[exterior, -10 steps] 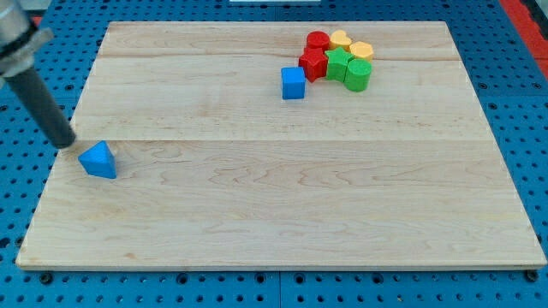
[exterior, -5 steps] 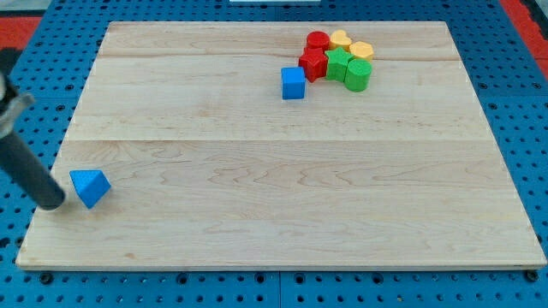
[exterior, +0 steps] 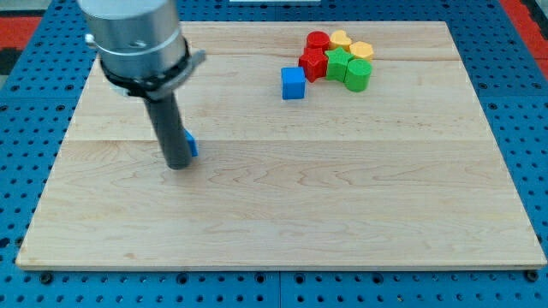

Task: Push the blue triangle into the green star

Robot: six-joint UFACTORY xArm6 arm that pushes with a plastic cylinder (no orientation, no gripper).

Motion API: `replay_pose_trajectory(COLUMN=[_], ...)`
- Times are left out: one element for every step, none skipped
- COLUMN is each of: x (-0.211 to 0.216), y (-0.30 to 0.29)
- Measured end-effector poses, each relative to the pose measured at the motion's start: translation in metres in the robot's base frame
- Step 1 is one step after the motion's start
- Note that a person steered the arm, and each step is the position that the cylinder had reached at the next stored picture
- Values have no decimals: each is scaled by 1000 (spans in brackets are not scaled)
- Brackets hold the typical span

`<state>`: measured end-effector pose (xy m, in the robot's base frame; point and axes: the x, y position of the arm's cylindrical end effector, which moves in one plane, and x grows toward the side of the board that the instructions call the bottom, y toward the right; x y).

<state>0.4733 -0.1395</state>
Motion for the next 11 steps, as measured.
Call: replay_pose_trajectory(x=[-38, -64, -81, -82, -82, -73, -58, -61, -59, -32, -30], y=[-11, -36, -45, 29, 77, 67, 87, 154, 205, 221, 250])
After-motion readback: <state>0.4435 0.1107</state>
